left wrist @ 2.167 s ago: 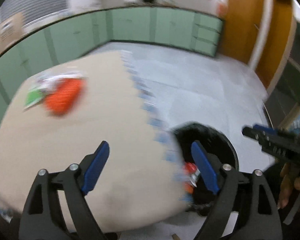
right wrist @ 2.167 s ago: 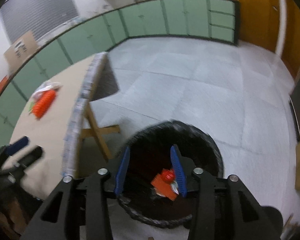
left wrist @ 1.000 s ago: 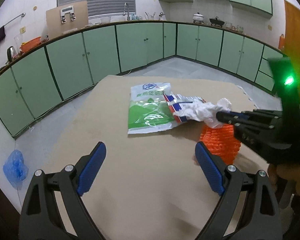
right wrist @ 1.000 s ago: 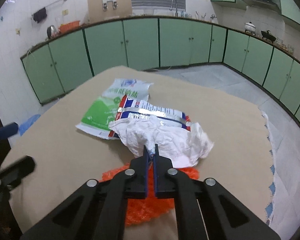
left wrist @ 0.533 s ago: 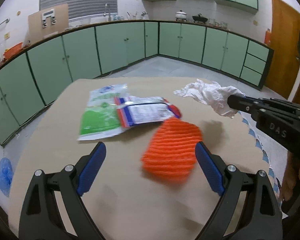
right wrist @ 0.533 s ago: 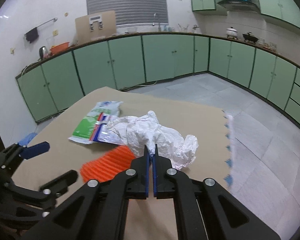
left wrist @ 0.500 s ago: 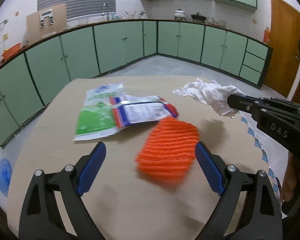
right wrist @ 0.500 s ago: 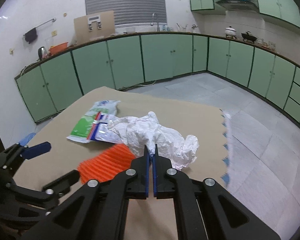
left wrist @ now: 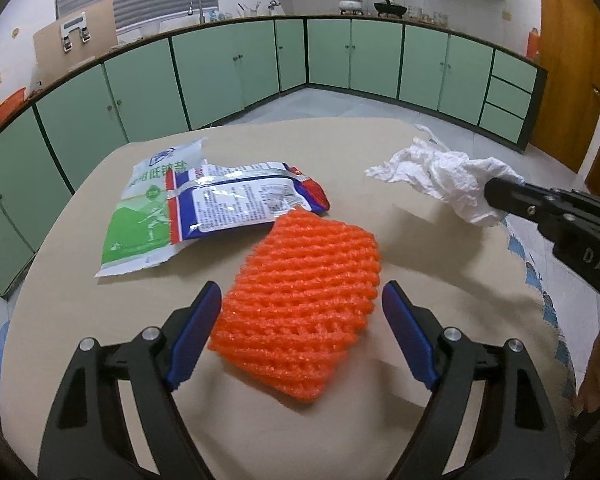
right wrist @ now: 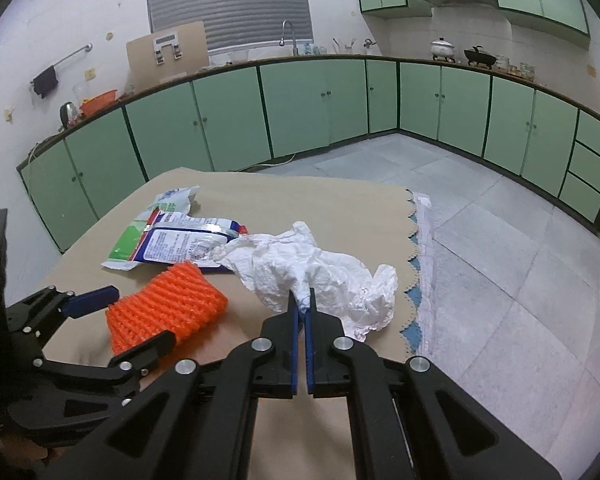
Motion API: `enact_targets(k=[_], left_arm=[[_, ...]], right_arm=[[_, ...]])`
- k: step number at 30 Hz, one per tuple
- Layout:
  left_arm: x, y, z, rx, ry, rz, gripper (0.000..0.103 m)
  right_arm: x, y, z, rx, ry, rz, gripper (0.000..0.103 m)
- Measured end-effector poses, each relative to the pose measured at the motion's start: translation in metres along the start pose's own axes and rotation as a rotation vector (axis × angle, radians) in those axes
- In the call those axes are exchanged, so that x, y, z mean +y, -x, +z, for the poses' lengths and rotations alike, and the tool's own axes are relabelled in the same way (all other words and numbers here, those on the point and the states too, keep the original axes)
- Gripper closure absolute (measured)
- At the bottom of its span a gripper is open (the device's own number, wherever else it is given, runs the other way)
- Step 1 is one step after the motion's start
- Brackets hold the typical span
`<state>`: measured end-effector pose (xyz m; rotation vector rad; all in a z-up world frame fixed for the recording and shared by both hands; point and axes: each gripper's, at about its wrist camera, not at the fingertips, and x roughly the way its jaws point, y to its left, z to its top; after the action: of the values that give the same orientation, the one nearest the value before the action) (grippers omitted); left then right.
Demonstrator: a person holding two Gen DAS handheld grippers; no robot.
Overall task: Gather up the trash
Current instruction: 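Grasp the orange foam net with the left tool while the right tool holds the tissue, then carry the tissue and foam net to the bin and open both tools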
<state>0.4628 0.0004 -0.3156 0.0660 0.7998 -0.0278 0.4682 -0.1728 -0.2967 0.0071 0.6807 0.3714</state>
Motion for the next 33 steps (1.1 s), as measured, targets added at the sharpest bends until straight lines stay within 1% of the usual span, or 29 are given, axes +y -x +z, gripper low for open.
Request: enact_targets(k=[1, 3, 4, 5, 6, 7, 8, 11, 15, 19, 23, 27, 33], left_arm=[[-0.002, -0.001, 0.0, 0.002, -0.005, 0.002, 0.022], [-0.004, -0.005, 0.0, 0.013, -0.006, 0.001, 0.028], [-0.004, -0.008, 0.0, 0.023, -0.006, -0.005, 0.043], [-0.004, -0.01, 0.0, 0.034, -0.006, -0.012, 0.061], [-0.004, -0.011, 0.0, 0.033, -0.001, -0.019, 0.068], [-0.004, -0.009, 0.0, 0.027, 0.003, -0.027, 0.078], [-0.004, -0.007, 0.001, 0.021, 0.003, -0.028, 0.084], [-0.004, 0.003, 0.002, -0.009, 0.007, -0.034, 0.088], [-0.001, 0.033, 0.003, -0.064, 0.017, -0.03, 0.089], [0.001, 0.063, -0.003, -0.089, 0.026, -0.043, 0.089], [-0.006, 0.088, -0.01, -0.105, 0.014, -0.061, 0.089], [-0.014, 0.11, -0.014, -0.118, 0.012, -0.097, 0.089], [-0.048, 0.139, -0.025, -0.135, -0.036, -0.169, 0.089]], right_arm=[[-0.001, 0.001, 0.0, -0.001, -0.003, 0.0, 0.1], [-0.002, 0.003, -0.001, -0.001, -0.006, -0.002, 0.1], [-0.003, 0.005, -0.002, 0.001, -0.009, -0.002, 0.1], [-0.003, 0.006, -0.003, 0.002, -0.008, -0.002, 0.1], [-0.002, 0.008, -0.004, 0.002, -0.006, -0.003, 0.1], [-0.002, 0.009, -0.005, 0.002, -0.004, -0.003, 0.1], [-0.002, 0.011, -0.005, 0.003, -0.003, -0.005, 0.1], [-0.002, 0.015, -0.007, 0.005, -0.004, -0.007, 0.1], [0.002, 0.027, -0.007, -0.004, -0.006, -0.007, 0.1], [0.006, 0.047, -0.009, -0.015, -0.007, -0.009, 0.1], [0.007, 0.072, -0.014, -0.025, -0.012, -0.021, 0.1], [0.005, 0.098, -0.021, -0.027, -0.025, -0.035, 0.101], [-0.003, 0.144, -0.037, -0.037, -0.043, -0.082, 0.101]])
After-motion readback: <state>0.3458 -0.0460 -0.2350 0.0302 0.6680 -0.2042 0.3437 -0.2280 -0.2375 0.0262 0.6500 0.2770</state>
